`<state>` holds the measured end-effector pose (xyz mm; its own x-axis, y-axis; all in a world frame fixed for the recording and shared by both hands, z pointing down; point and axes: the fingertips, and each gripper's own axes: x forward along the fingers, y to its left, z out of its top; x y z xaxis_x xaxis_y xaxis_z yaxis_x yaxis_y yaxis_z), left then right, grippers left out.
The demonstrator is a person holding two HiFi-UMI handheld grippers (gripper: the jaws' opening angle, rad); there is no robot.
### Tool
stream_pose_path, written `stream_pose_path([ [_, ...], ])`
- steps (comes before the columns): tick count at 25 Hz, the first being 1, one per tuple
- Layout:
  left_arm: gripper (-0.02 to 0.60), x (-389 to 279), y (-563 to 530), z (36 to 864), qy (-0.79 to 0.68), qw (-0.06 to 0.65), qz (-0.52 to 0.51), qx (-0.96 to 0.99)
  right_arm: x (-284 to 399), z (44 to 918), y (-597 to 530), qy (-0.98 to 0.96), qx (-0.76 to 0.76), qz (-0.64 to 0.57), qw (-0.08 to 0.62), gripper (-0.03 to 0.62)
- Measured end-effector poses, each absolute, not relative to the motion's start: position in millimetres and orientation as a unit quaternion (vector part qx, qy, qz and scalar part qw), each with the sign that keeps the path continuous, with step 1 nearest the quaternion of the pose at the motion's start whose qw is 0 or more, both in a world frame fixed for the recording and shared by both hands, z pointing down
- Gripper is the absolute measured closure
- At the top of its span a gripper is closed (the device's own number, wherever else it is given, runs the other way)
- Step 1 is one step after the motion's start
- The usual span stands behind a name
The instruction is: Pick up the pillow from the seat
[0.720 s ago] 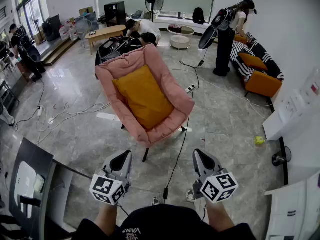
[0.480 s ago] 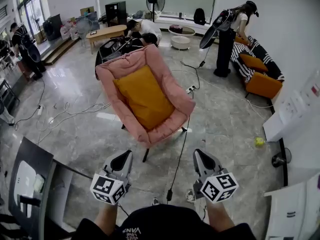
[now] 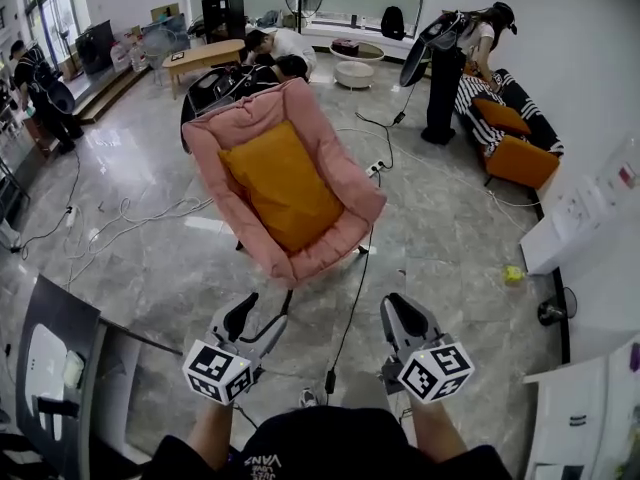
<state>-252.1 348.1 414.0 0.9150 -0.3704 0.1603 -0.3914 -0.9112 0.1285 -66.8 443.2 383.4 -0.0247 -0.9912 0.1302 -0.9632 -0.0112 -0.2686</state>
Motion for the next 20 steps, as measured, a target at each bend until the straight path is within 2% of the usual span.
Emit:
stream_pose_path([
  [2,0.313,-247,345,418,-0.193,0.084,0.069,0.975,-68,389,440,0.704,-0.691,-0.154,0.045,0.412],
  [5,0.291,-241,343,424,-0.189,0.093,0.074,0.975,-63,399,437,0.699,-0.694,-0.166,0.039,0.403],
  [10,0.280,-231,322,429,-0.203,0.101,0.079,0.971,-49,406,416,0.703,-0.688,-0.178,0.038,0.341],
  [20,0.279,-169,269,429,-0.238,0.105,0.089,0.962,21,416,355,0.719,-0.665,-0.199,0.028,0.333],
])
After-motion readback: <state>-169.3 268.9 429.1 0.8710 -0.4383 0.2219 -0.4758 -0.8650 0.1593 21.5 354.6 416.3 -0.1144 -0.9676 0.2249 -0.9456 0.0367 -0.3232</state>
